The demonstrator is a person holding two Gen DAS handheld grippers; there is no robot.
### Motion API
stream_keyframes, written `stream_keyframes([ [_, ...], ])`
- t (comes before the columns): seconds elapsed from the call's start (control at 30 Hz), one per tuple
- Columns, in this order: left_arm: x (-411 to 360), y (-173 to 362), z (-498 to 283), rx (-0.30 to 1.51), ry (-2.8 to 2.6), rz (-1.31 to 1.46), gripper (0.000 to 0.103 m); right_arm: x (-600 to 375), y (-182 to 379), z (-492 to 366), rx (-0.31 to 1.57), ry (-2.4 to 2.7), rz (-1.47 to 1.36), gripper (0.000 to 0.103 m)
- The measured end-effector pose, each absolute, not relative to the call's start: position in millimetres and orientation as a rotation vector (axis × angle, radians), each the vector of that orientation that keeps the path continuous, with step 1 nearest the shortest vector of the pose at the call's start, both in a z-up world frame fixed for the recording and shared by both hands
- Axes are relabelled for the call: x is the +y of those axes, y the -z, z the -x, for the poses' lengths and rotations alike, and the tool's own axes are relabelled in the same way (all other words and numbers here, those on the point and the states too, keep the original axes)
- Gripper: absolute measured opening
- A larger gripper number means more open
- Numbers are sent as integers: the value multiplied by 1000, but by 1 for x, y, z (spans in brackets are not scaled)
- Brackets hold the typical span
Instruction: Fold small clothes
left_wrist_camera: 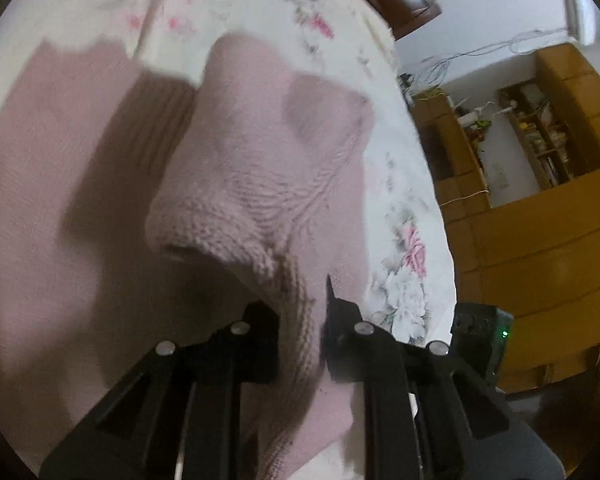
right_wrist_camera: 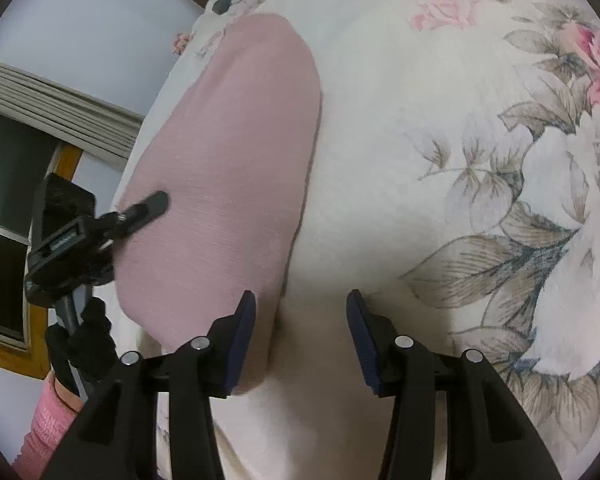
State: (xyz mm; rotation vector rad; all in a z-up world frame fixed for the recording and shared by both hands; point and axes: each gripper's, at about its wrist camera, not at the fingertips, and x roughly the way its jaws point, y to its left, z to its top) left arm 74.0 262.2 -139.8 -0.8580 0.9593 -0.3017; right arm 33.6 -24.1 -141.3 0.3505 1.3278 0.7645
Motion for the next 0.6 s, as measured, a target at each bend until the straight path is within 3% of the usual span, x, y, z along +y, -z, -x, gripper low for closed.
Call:
stream_keyframes([
  [0.3,325,118,-48,969,254,772,15,-3,125,-28,1309,-847,-391,55],
  [0.47,358,126,-27,965,226,722,12,29,133,-21,1350,-913,-398,66],
  [0.6,370,148,-16,982,223,750,12,56,141,-17,1391,-953,-382,66],
])
